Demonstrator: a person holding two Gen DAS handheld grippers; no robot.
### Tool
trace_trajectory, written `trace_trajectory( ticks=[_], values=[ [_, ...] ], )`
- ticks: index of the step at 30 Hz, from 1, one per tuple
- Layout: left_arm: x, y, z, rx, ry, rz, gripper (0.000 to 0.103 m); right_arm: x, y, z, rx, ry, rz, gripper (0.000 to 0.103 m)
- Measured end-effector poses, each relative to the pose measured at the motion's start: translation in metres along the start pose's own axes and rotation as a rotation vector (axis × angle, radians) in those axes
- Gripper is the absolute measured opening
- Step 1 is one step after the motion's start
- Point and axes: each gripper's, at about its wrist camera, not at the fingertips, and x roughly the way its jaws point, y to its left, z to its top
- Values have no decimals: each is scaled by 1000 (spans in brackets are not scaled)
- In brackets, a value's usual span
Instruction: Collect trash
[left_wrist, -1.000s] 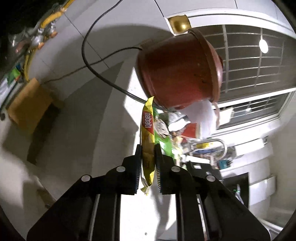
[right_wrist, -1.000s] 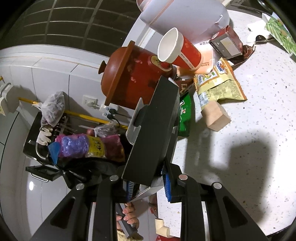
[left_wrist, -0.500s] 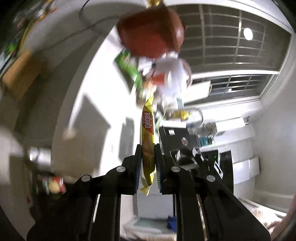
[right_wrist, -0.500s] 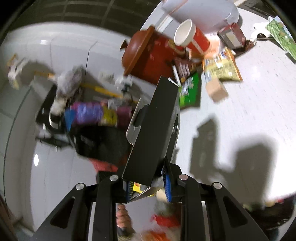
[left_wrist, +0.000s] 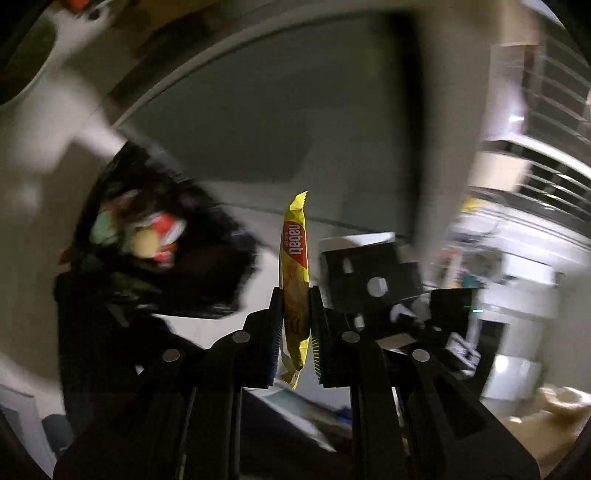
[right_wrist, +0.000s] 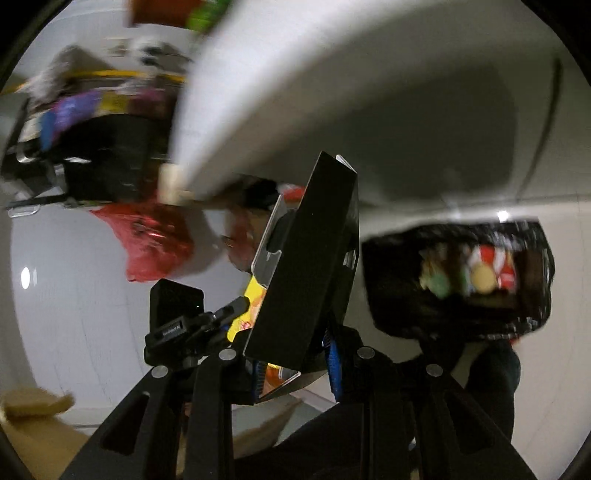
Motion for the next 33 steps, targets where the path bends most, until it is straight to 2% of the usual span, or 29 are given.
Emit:
trace_trajectory(
  ticks=[1,3,4,7,8,9,10,11,13,15,16,19,24,26,30,33],
  values=[
    [17,14,0,-10,2,34,14,12,-11,0,-2,8,-31,26],
    [59,39,8,-15,9,153,14,40,-44,4,0,21,-88,26],
    [82,53,13,-10,12,230,14,57,-59,5,-30,27,-163,26],
    [130,73,24,6,38,398,15,98,-105,4,-12,66,-279,28],
    [143,76,26,21,60,485,22,112,-118,2,-24,94,-328,36],
    [151,77,27,35,75,544,39,124,-132,1,-15,128,-385,41],
    [157,79,27,48,88,604,51,130,-141,-1,-1,150,-422,55],
    [161,77,27,63,88,686,66,135,-150,-2,7,168,-460,60],
    [160,63,22,123,66,765,68,132,-155,-2,3,153,-497,61],
    [157,46,16,172,51,841,74,120,-152,-2,4,124,-485,66],
    [152,33,11,202,38,853,74,113,-146,-1,-3,111,-488,69],
    [134,-1,1,263,0,867,75,85,-126,4,-23,66,-463,69],
    [89,-86,-21,405,-147,912,79,29,-72,8,-66,-33,-316,70],
    [72,-111,-29,452,-205,944,83,-1,-43,9,-97,-79,-243,70],
    [38,-162,-38,528,-319,933,83,-54,27,2,-204,-187,-127,71],
    [16,-195,-40,587,-396,917,85,-88,71,7,-281,-290,-88,75]
  ],
)
